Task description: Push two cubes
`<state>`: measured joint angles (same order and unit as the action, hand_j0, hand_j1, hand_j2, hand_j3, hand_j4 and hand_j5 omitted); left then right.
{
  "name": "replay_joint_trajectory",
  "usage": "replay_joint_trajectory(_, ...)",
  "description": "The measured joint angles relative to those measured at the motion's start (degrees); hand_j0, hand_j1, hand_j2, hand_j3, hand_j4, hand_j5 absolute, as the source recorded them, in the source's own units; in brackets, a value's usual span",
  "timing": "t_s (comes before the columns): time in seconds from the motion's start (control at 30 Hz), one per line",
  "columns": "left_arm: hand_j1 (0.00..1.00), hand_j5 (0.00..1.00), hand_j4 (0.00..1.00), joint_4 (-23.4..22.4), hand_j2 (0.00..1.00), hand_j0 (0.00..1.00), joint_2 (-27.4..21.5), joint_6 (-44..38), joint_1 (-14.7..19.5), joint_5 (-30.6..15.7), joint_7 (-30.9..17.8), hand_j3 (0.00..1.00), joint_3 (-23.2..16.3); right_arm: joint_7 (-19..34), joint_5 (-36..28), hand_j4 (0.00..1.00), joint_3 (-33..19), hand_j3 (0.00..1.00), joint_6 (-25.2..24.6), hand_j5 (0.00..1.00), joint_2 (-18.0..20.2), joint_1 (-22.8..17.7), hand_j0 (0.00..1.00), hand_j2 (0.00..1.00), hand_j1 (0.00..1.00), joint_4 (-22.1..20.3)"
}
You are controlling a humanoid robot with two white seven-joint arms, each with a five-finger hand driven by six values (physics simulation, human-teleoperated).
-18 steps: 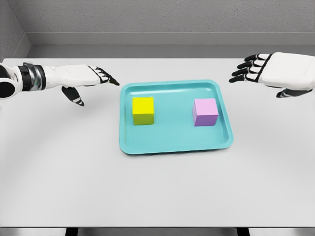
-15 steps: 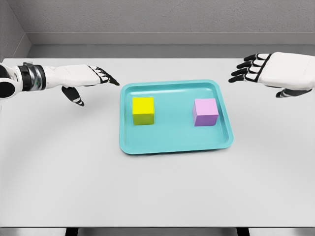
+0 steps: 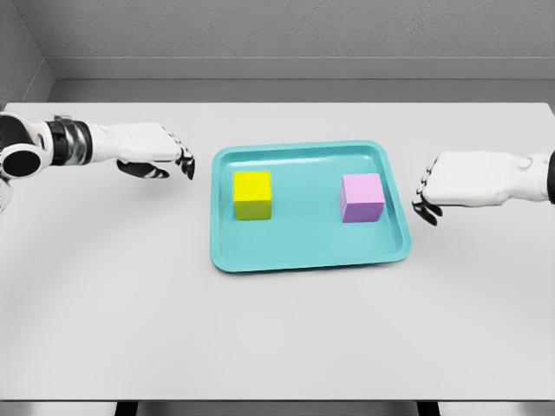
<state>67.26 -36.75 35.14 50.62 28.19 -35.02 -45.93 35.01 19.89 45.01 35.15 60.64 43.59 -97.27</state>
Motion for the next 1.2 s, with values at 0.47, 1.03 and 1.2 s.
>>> replay_joint_trajectory(0.47,0.48,0.48,0.48,0.0,0.48,0.48,5.4,0.0,0.1,3.8,0.0,0.48,-1.7,0.0,3.9,0.09,4.3,0.09,0.0,0.09,-7.6,2.8,0.09,0.09,0.09,8.1)
replay_joint_trajectory(1.03,0.44,0.44,0.44,-0.9,0.44,0.44,10.5,-0.2,0.0,12.5,0.9,0.44,-1.9,0.0,6.9,0.12,7.4,0.12,0.0,0.12,-13.7,5.1,0.12,0.12,0.12,18.1)
replay_joint_trajectory(1.2,0.40,0.40,0.40,-2.0,0.40,0.40,12.2,-0.3,0.0,15.5,1.4,0.40,-1.9,0.0,7.4,0.12,7.8,0.12,0.0,0.12,-14.7,5.4,0.12,0.12,0.12,18.6)
